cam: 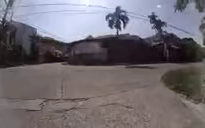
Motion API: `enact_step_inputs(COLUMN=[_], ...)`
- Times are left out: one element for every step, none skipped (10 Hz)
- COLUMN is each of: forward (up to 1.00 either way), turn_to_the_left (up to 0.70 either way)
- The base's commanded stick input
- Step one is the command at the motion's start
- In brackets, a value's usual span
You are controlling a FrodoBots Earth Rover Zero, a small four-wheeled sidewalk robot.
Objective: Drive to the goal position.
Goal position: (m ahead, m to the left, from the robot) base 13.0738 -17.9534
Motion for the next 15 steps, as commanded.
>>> enact_step_inputs(forward=[1.00,1.00,1.00,1.00,1.00,1.00,1.00,1.00,1.00,1.00,1.00,1.00,1.00,1.00,1.00], turn_to_the_left=[-0.40,-0.40,-0.40,-0.13,0.00,0.00,0.00,0.00,0.00,0.00,0.00,0.00,0.00,0.00,0.00])
